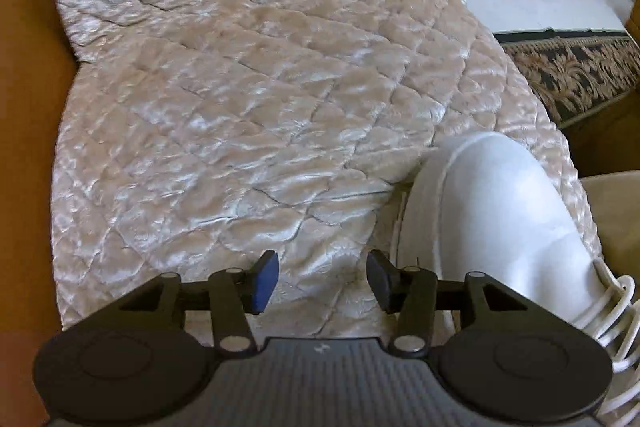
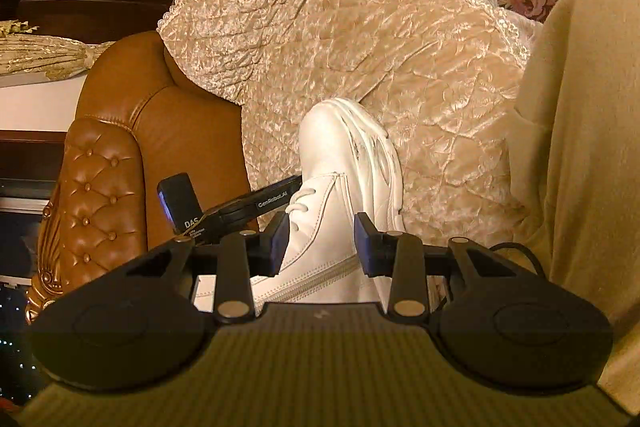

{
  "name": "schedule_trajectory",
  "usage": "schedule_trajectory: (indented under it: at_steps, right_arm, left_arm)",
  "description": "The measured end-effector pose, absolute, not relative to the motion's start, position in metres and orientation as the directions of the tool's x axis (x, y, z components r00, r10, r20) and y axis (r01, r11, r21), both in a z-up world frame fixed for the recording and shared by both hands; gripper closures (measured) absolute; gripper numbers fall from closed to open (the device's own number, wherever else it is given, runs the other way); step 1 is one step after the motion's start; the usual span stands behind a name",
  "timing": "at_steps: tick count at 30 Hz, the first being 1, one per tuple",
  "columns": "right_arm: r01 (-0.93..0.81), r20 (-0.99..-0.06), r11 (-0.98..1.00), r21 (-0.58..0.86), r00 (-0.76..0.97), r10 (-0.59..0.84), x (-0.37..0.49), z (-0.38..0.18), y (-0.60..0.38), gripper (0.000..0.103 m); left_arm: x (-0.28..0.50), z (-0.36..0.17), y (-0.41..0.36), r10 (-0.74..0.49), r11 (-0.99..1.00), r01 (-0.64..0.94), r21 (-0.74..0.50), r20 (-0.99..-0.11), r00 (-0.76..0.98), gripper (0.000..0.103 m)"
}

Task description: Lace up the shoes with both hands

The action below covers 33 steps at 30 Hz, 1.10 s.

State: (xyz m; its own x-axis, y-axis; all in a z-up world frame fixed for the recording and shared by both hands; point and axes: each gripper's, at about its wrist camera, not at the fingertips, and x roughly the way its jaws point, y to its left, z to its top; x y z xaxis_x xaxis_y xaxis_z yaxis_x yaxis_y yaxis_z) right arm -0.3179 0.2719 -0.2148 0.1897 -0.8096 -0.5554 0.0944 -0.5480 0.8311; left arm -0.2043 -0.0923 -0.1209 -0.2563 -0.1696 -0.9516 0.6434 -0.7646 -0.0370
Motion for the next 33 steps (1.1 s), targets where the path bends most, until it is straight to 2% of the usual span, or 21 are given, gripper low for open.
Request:
schedule_trajectory:
  at_steps: [3, 5, 7, 10, 12, 14, 16, 21, 23, 24, 26, 27, 29, 30, 32, 33]
  right_arm:
    - [0.072, -0.554, -0.552, 0.831, 0.201, -0.808, -0.319, -0.220, 0.272, 0.061]
    - [0.069, -0.556, -0.555, 0.829, 0.209, -0.805, -0.319, -0.221, 0.272, 0.061]
    - [0.071, -0.558, -0.557, 0.828, 0.214, -0.802, -0.319, -0.222, 0.271, 0.061]
    - [0.063, -0.554, -0.555, 0.830, 0.220, -0.803, -0.319, -0.224, 0.270, 0.061]
    - [0.056, -0.549, -0.552, 0.832, 0.227, -0.805, -0.318, -0.226, 0.269, 0.061]
    - [0.052, -0.546, -0.551, 0.833, 0.237, -0.803, -0.317, -0.228, 0.267, 0.061]
    - [0.057, -0.549, -0.553, 0.831, 0.239, -0.801, -0.316, -0.227, 0.267, 0.061]
    - [0.059, -0.547, -0.548, 0.834, 0.217, -0.809, -0.316, -0.224, 0.270, 0.061]
    - [0.079, -0.534, -0.532, 0.843, 0.231, -0.813, -0.316, -0.222, 0.265, 0.061]
    - [0.102, -0.507, -0.498, 0.861, 0.239, -0.828, -0.315, -0.219, 0.261, 0.061]
    - [0.209, -0.427, -0.380, 0.901, 0.277, -0.861, -0.306, -0.201, 0.247, 0.061]
    - [0.262, -0.431, -0.362, 0.895, 0.294, -0.853, -0.302, -0.195, 0.239, 0.061]
    - [0.366, -0.451, -0.329, 0.870, 0.325, -0.831, -0.294, -0.183, 0.223, 0.061]
    - [0.368, -0.456, -0.330, 0.869, 0.340, -0.823, -0.292, -0.184, 0.219, 0.060]
    - [0.319, -0.450, -0.347, 0.882, 0.353, -0.820, -0.294, -0.193, 0.221, 0.060]
    - [0.297, -0.455, -0.364, 0.883, 0.344, -0.821, -0.296, -0.197, 0.223, 0.060]
  left_arm:
    - [-0.206, -0.122, -0.092, -0.132, -0.769, 0.634, -0.078, -0.952, -0.277, 0.052]
    - [-0.209, -0.125, -0.090, -0.128, -0.779, 0.623, -0.076, -0.953, -0.276, 0.066]
    - [-0.211, -0.127, -0.091, -0.139, -0.784, 0.618, -0.056, -0.955, -0.263, 0.074]
    - [-0.215, -0.130, -0.091, -0.157, -0.792, 0.610, -0.024, -0.957, -0.242, 0.074]
    - [-0.218, -0.132, -0.092, -0.169, -0.797, 0.604, -0.004, -0.959, -0.229, 0.063]
    - [-0.222, -0.139, -0.090, -0.246, -0.788, 0.607, 0.101, -0.956, -0.160, 0.057]
    - [-0.216, -0.138, -0.089, -0.245, -0.736, 0.673, 0.070, -0.955, -0.168, 0.057]
    - [-0.198, -0.133, -0.075, -0.253, -0.626, 0.779, -0.019, -0.941, -0.227, 0.075]
    - [-0.196, -0.130, -0.064, -0.267, -0.625, 0.780, -0.030, -0.931, -0.249, 0.091]
    - [-0.196, -0.128, -0.061, -0.277, -0.623, 0.782, -0.026, -0.927, -0.251, 0.091]
    - [-0.200, -0.125, -0.057, -0.310, -0.615, 0.789, 0.011, -0.923, -0.229, 0.089]
    - [-0.200, -0.123, -0.057, -0.327, -0.609, 0.793, 0.022, -0.918, -0.226, 0.087]
    - [-0.198, -0.118, -0.058, -0.354, -0.595, 0.803, 0.017, -0.903, -0.243, 0.070]
    - [-0.197, -0.117, -0.061, -0.350, -0.592, 0.806, 0.001, -0.901, -0.256, 0.066]
    - [-0.195, -0.116, -0.069, -0.324, -0.594, 0.803, -0.049, -0.899, -0.294, 0.050]
    - [-0.195, -0.116, -0.071, -0.316, -0.605, 0.794, -0.055, -0.899, -0.304, 0.050]
